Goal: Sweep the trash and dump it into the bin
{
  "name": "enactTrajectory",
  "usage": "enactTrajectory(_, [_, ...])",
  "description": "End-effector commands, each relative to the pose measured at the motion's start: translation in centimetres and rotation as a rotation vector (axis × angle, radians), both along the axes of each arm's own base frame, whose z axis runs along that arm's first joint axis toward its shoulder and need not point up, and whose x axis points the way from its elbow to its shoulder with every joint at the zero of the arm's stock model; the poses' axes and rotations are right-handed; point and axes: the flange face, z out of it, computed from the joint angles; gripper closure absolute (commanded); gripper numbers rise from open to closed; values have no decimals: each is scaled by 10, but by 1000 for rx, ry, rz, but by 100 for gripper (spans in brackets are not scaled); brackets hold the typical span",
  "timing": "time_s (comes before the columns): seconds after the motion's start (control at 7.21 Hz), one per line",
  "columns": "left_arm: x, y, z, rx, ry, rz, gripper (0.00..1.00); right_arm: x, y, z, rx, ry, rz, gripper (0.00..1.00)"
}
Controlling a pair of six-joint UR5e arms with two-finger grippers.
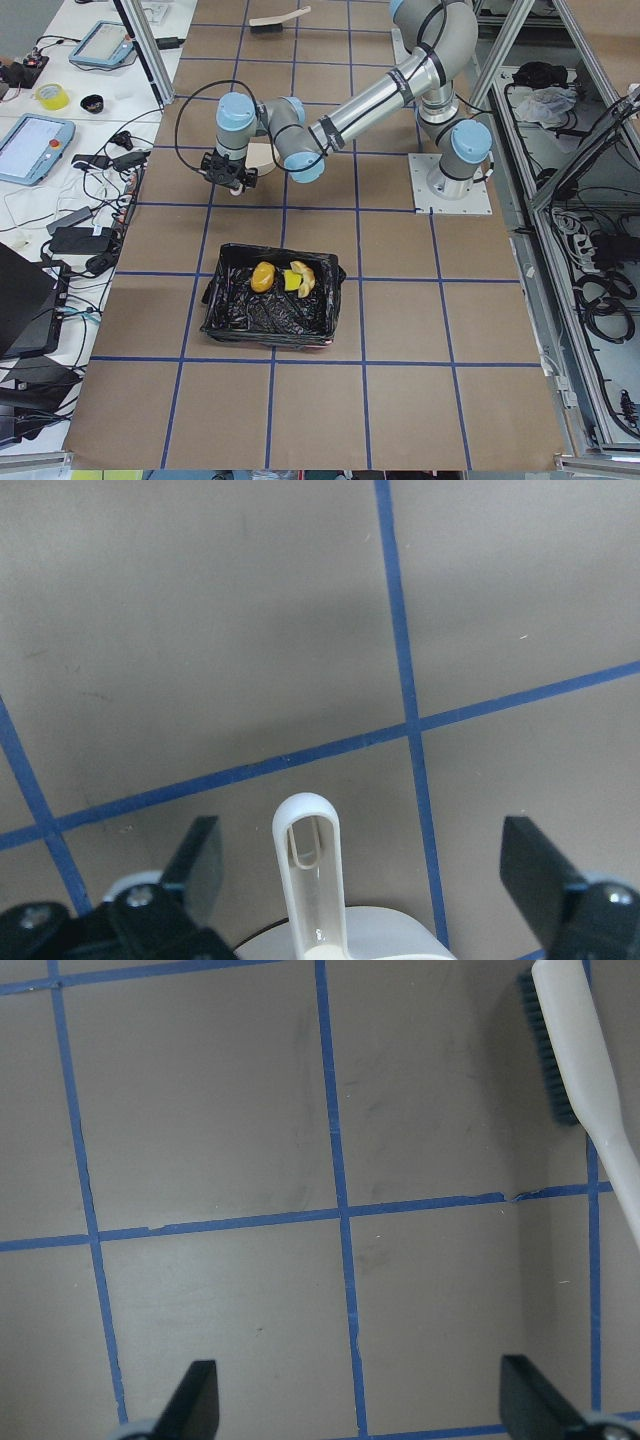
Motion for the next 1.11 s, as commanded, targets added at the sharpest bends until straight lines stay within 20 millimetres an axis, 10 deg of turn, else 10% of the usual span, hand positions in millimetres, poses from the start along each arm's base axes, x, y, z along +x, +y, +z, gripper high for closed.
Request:
enactTrajectory(0.0, [-2,7,58,-89,-91,-109,0,-1,0,-1,1,7,-14,0])
enactTrajectory(0.42, [-28,39,128,-91,-367,-440,0,-1,0,-1,1,9,-9,0])
enactTrajectory(0.97, [-168,67,173,-81,-475,-930,0,0,0,-1,2,8,4,0])
